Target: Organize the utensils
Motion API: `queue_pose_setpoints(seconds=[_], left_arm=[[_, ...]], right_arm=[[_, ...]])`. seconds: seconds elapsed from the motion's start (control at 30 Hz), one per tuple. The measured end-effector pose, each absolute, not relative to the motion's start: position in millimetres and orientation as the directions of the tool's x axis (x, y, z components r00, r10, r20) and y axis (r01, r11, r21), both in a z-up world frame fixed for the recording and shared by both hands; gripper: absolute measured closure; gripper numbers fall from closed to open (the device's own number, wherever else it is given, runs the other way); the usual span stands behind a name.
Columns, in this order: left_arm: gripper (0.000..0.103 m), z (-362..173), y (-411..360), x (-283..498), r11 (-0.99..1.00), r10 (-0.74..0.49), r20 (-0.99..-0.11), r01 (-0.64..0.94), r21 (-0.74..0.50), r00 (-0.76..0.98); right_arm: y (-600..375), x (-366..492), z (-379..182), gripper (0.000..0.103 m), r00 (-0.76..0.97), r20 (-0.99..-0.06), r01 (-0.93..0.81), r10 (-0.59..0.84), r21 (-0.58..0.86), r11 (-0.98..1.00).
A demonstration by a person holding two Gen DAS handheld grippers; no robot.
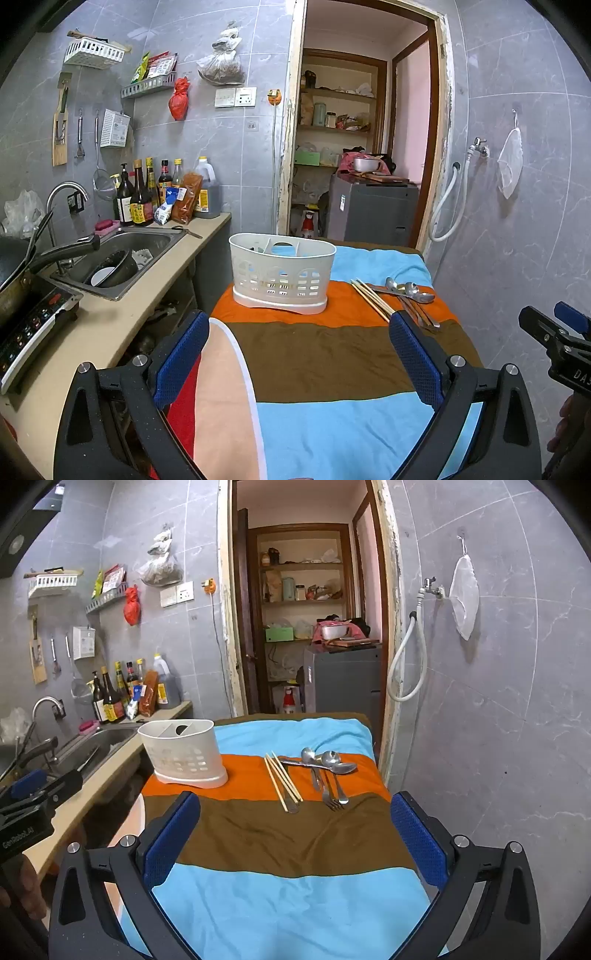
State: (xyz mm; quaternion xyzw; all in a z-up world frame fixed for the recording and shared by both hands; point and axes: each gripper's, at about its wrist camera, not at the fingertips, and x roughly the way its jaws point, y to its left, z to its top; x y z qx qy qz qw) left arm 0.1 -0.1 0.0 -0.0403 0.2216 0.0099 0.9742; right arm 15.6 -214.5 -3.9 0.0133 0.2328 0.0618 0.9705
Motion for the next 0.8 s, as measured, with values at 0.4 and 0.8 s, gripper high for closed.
queue_pose_setpoints(seconds=[0.4, 0.8], left_arm=[[0.007, -0.1, -0.2, 0.0, 0.996, -0.002, -0.432, -0.035, -0.078, 0.902], [0.007, -2.7, -1.5, -0.6, 0.996, -0.005, -0.431, -0.033, -0.079, 0.902]], right_arm=[[-216.7, 15.3, -2.8, 0.0, 0.883, -0.451, -0.118, 0.133, 0.062, 0.991], [-216.7, 15.4, -1.8, 0.0, 0.883, -0.451, -0.113, 0.128, 0.06, 0.992]])
